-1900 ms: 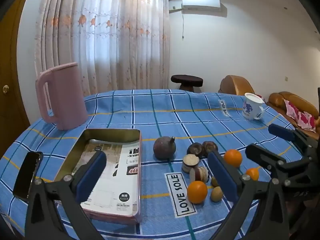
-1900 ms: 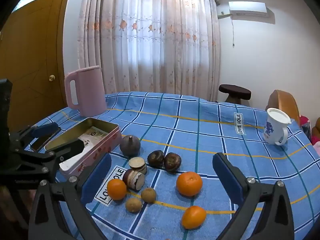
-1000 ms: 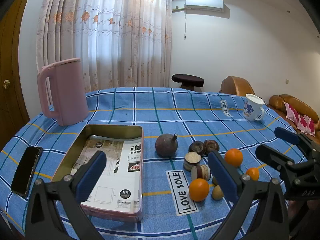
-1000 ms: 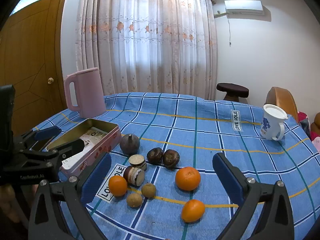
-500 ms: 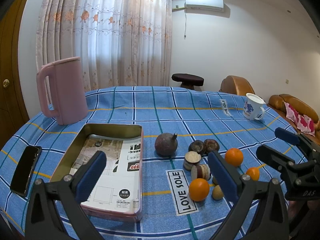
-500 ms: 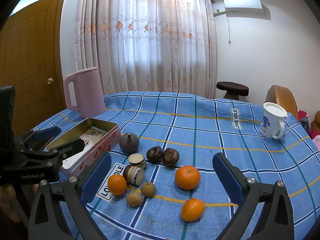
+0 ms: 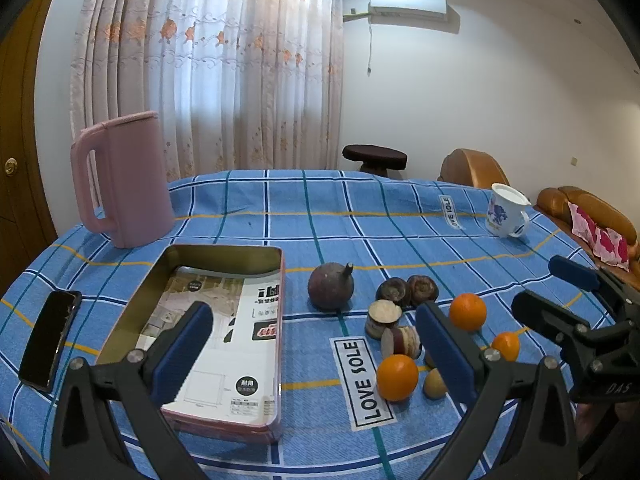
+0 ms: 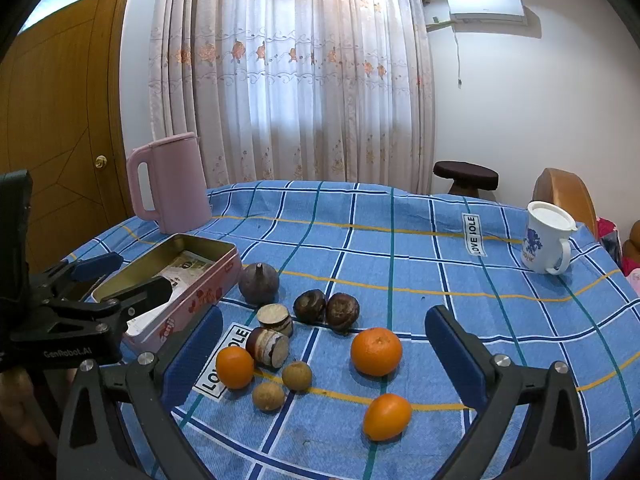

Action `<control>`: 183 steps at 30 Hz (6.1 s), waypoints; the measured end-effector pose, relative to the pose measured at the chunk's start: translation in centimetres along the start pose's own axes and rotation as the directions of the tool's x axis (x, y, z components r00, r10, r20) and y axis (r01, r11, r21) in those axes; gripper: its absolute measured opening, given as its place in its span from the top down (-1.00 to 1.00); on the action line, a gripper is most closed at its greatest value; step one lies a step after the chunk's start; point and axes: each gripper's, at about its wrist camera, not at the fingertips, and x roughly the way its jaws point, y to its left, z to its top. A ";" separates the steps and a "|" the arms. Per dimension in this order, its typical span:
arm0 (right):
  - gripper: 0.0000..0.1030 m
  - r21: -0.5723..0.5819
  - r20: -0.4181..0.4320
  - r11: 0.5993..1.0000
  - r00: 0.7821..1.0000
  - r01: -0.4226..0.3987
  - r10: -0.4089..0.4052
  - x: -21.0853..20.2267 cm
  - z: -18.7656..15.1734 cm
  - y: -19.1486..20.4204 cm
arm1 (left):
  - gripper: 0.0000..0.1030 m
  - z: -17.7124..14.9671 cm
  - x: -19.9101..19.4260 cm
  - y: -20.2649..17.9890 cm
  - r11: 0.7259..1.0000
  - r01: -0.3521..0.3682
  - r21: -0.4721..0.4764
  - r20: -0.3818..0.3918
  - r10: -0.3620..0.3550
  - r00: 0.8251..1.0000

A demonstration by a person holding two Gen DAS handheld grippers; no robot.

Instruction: Organize fruits

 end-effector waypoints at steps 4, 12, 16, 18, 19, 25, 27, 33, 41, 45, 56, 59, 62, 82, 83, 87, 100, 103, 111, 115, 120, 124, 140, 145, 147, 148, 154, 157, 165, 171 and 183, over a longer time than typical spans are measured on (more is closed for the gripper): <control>-0.98 0.004 -0.003 1.000 1.000 -0.004 0.004 0.1 -0.2 0.1 | -1.00 0.0 0.0 0.0 1.000 0.000 0.000 0.000 0.000 1.000; -0.98 0.007 -0.004 1.000 1.000 -0.004 0.004 0.2 -0.3 0.0 | -1.00 -0.2 0.1 -0.2 1.000 -0.001 0.000 -0.004 0.001 1.000; -0.98 0.007 -0.003 1.000 1.000 -0.002 0.002 0.1 -0.4 0.0 | -1.00 -0.2 0.2 -0.3 1.000 0.002 0.002 -0.007 -0.002 1.000; -0.98 0.009 -0.006 1.000 1.000 0.001 -0.001 0.1 -0.4 -0.1 | -1.00 -0.5 0.3 -0.5 1.000 0.004 0.008 -0.012 -0.004 1.000; -0.98 0.011 -0.006 1.000 1.000 0.005 -0.005 0.1 -0.6 -0.2 | -1.00 -0.6 0.4 -0.6 1.000 0.006 0.010 -0.014 -0.006 1.000; -0.97 0.043 -0.046 0.997 0.997 0.065 -0.063 0.3 -3.0 -2.4 | -1.00 -2.2 1.5 -2.4 0.997 0.044 0.062 -0.050 -0.041 0.998; -0.95 0.058 -0.067 0.996 0.995 0.071 -0.067 0.6 -3.7 -3.2 | -0.97 -2.9 2.0 -3.4 0.994 0.071 0.086 -0.070 -0.065 0.995; -0.58 0.082 -0.122 0.995 0.991 0.063 -0.053 1.6 -5.5 -4.9 | -0.74 -4.1 3.1 -5.4 0.986 0.099 0.138 -0.113 -0.084 0.990; -0.19 0.057 -0.185 0.998 0.982 0.038 -0.027 2.8 -6.1 -4.5 | -0.30 -4.5 4.3 -5.7 0.979 0.158 0.125 -0.181 -0.134 0.974; -0.11 0.038 -0.224 0.999 0.974 0.033 -0.024 3.4 -6.2 -4.3 | -0.30 -4.6 5.0 -6.1 0.973 0.187 0.136 -0.219 -0.154 0.964; 0.13 0.026 -0.311 1.000 0.950 0.013 -0.004 5.0 -6.4 -4.1 | -0.07 -4.5 5.4 -6.0 0.956 0.275 0.100 -0.246 -0.244 0.938; 0.15 0.029 -0.304 1.000 0.953 0.004 0.005 4.8 -6.4 -4.1 | 0.32 -4.5 5.3 -5.8 0.958 0.272 0.095 -0.232 -0.244 0.942; 0.18 0.042 -0.293 0.999 0.956 -0.006 0.018 4.6 -6.4 -4.3 | 0.33 -4.5 5.2 -5.6 0.953 0.290 0.088 -0.234 -0.263 0.936; 0.27 0.045 -0.209 0.998 0.976 -0.053 0.061 3.3 -6.0 -4.2 | 0.36 -3.9 4.2 -4.7 0.958 0.282 0.062 -0.153 -0.270 0.951; 0.27 0.046 -0.205 0.997 0.976 -0.060 0.068 3.2 -6.0 -4.1 | 0.36 -3.9 4.0 -4.5 0.958 0.279 0.062 -0.147 -0.268 0.952; 0.27 0.031 -0.174 0.996 0.980 -0.089 0.093 2.9 -5.4 -3.3 | 0.36 -3.4 3.3 -3.9 0.965 0.252 0.068 -0.110 -0.244 0.963; 0.27 -0.031 -0.089 0.982 0.979 -0.187 0.183 2.5 -0.8 -0.5 | 0.36 -1.3 1.4 -1.0 0.982 0.180 0.050 -0.037 -0.179 0.983; 0.27 -0.054 -0.077 0.976 0.976 -0.209 0.205 2.7 0.4 0.4 | 0.36 -0.7 1.2 0.3 0.988 0.147 0.036 -0.025 -0.147 0.989; 0.27 -0.128 -0.052 0.958 0.966 -0.257 0.253 3.4 3.5 3.5 | 0.36 0.7 1.3 3.5 0.998 0.066 0.023 -0.005 -0.066 0.998; 0.27 -0.158 -0.045 0.948 0.961 -0.276 0.273 4.1 4.8 4.9 | 0.36 1.0 1.5 4.6 0.999 0.035 0.025 -0.003 -0.035 0.999; 0.27 -0.175 -0.048 0.933 0.950 -0.313 0.310 5.0 6.2 6.8 | 0.36 1.3 2.4 6.1 1.000 0.008 0.021 -0.016 -0.007 1.000; 0.27 -0.197 -0.061 0.922 0.943 -0.334 0.329 6.2 6.9 8.6 | 0.36 1.6 2.7 7.3 1.000 -0.016 0.015 -0.022 0.016 1.000; 0.27 -0.185 -0.243 0.882 0.890 -0.434 0.387 12.7 3.3 14.5 | 0.36 -0.5 5.3 10.8 0.997 -0.074 -0.028 -0.124 0.070 0.990; 0.27 -0.205 -0.284 0.872 0.879 -0.445 0.383 13.4 1.9 15.6 | 0.36 -1.7 5.9 11.3 0.996 -0.080 -0.037 -0.156 0.073 0.985; 0.27 -0.212 -0.295 0.870 0.878 -0.445 0.377 13.7 1.7 16.0 | 0.36 -2.0 6.0 11.7 0.996 -0.080 -0.050 -0.168 0.071 0.983; 0.26 -0.214 -0.302 0.868 0.875 -0.449 0.378 13.8 1.6 16.1 | 0.36 -2.2 6.0 11.8 0.995 -0.084 -0.054 -0.170 0.074 0.983; 0.24 -0.235 -0.317 0.863 0.874 -0.448 0.367 14.2 0.9 16.8 | 0.27 -2.4 5.3 11.7 0.993 -0.118 -0.031 -0.157 0.111 0.981; 0.21 -0.226 -0.307 0.872 0.881 -0.434 0.359 14.1 1.0 16.4 | -0.11 -2.2 4.6 11.9 0.991 -0.124 -0.040 -0.140 0.117 0.983; -0.12 -0.165 -0.204 0.926 0.930 -0.341 0.306 9.0 1.4 10.8 | -0.81 -1.9 2.2 9.8 0.995 -0.081 -0.052 -0.066 0.077 0.995; -0.12 -0.106 -0.194 0.980 0.970 -0.170 0.147 4.7 -2.0 4.3 | -0.82 -2.0 1.7 5.8 1.000 0.007 -0.017 -0.051 -0.008 0.999; 0.25 -0.054 -0.306 0.984 0.941 -0.171 0.147 6.3 -5.8 2.4 | -0.82 -2.4 2.6 -0.5 0.994 0.083 0.073 -0.091 -0.076 0.993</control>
